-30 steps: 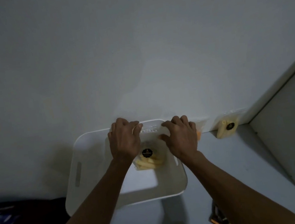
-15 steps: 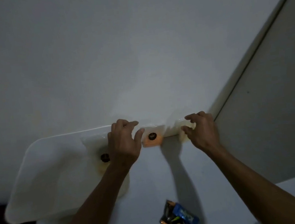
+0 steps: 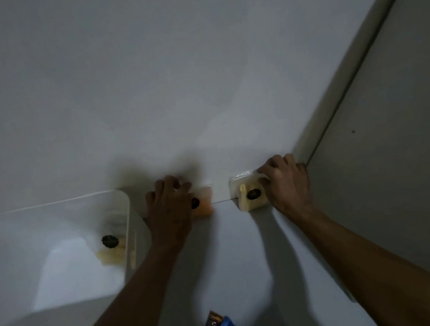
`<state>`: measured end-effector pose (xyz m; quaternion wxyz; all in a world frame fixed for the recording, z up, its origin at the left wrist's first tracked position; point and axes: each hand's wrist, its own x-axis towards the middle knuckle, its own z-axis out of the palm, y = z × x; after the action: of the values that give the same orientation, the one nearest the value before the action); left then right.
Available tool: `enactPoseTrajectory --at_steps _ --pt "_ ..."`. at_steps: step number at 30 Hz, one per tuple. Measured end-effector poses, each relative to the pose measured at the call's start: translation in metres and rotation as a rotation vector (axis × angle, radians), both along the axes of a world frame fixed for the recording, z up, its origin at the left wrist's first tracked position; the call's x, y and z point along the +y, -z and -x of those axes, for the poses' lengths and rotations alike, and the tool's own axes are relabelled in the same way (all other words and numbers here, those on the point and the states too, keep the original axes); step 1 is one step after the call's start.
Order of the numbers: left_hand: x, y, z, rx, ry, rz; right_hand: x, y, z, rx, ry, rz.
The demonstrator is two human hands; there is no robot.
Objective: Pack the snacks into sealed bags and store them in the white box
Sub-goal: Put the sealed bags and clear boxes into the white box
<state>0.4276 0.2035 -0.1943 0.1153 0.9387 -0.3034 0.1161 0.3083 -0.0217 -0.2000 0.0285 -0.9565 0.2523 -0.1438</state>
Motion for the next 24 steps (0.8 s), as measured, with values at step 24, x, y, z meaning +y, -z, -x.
enactPoseTrajectory --at_steps 24 --pt "0.017 0.006 0.019 -0.1 0.127 -0.16 0.011 -0.017 0.024 0.085 -0.197 -0.024"
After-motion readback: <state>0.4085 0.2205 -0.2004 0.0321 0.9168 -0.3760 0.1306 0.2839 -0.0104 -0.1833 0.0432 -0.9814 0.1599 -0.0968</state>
